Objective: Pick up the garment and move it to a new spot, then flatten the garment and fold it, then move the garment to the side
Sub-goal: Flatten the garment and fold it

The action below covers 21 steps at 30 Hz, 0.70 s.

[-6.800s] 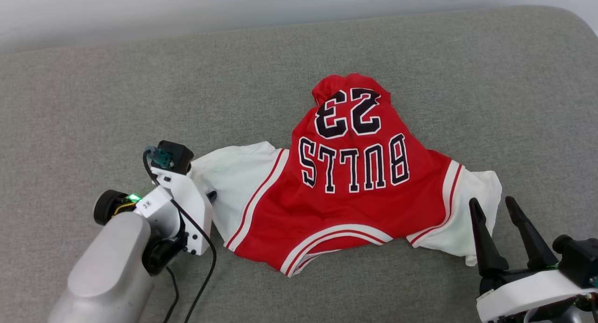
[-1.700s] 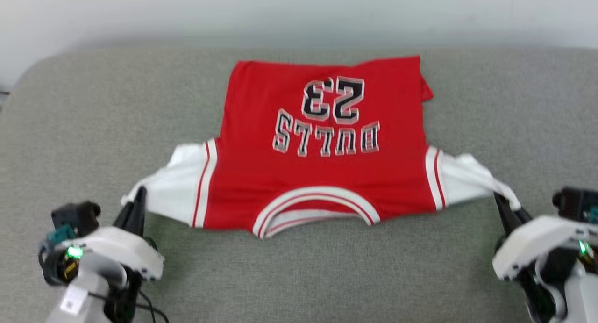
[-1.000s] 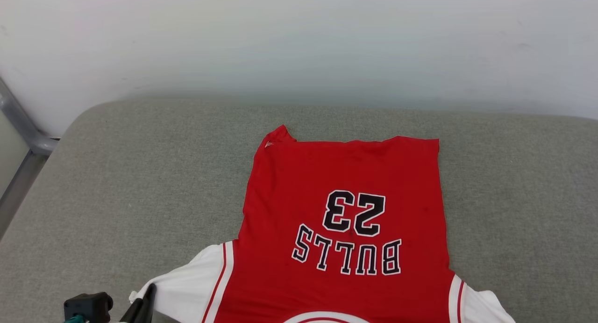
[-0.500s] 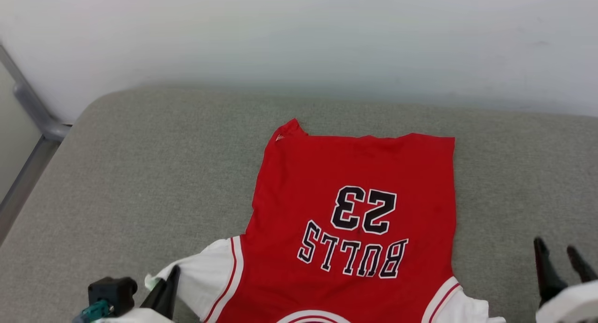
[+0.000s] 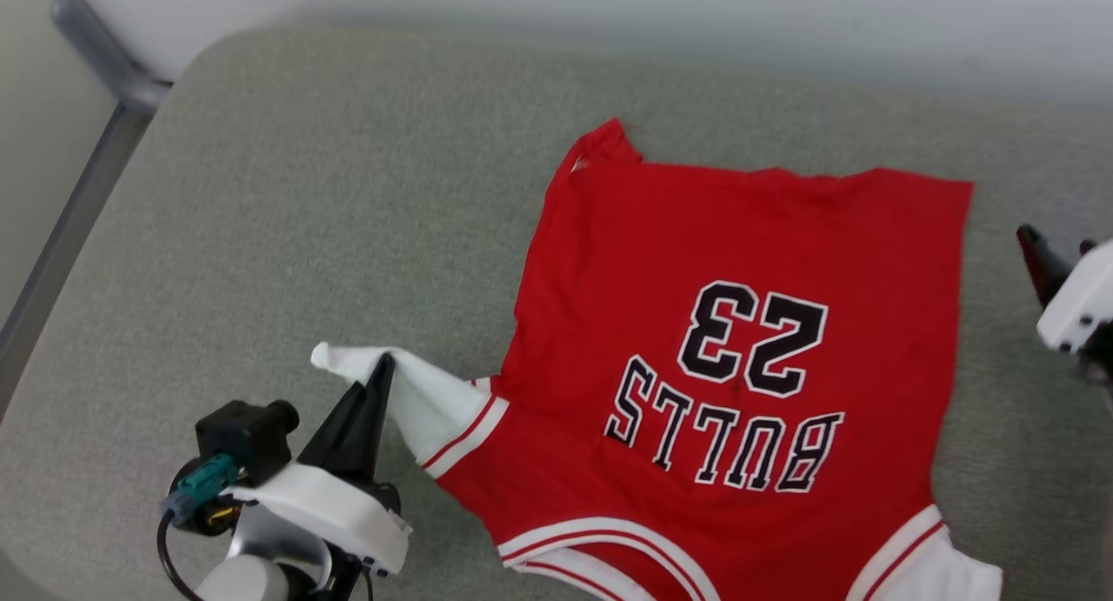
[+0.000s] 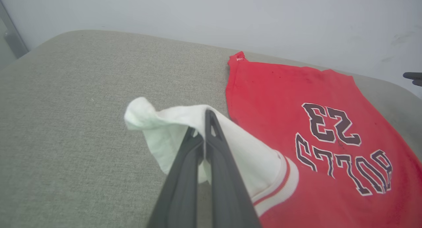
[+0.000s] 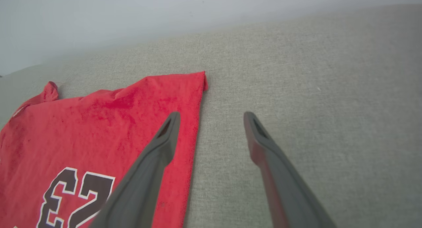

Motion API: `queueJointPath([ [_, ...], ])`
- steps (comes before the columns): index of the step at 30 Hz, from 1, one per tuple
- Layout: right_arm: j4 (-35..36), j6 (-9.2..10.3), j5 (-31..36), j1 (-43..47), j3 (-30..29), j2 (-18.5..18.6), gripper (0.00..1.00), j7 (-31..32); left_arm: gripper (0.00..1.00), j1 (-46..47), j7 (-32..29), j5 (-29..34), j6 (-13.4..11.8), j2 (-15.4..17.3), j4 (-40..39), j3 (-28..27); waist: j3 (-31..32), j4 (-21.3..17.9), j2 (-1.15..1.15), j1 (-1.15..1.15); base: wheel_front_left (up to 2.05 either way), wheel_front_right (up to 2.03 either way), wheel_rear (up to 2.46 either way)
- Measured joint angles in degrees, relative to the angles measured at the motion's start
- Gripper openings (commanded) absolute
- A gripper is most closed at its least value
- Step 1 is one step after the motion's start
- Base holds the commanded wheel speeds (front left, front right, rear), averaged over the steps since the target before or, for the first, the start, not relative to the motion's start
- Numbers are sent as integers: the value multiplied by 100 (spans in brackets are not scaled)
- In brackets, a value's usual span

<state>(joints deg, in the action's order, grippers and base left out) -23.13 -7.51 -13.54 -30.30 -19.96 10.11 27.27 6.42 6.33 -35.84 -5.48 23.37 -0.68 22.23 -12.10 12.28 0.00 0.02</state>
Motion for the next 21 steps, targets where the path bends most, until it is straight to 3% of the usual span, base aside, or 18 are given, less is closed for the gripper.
queueJointPath([
  [6,-499,0,563,-1091,-74,194,100,1137,0,385,249,34,224,-155,140,93,-579,255,0,0,0,0,0],
  [20,-1058,1,1395,-1995,-302,225,100,2031,0,1062,554,97,598,-368,583,226,-1493,648,0,-1,0,0,0],
  [21,-1073,0,1408,-2006,-315,226,88,2091,0,1063,566,96,599,-377,621,233,-1494,649,0,-1,0,0,0],
])
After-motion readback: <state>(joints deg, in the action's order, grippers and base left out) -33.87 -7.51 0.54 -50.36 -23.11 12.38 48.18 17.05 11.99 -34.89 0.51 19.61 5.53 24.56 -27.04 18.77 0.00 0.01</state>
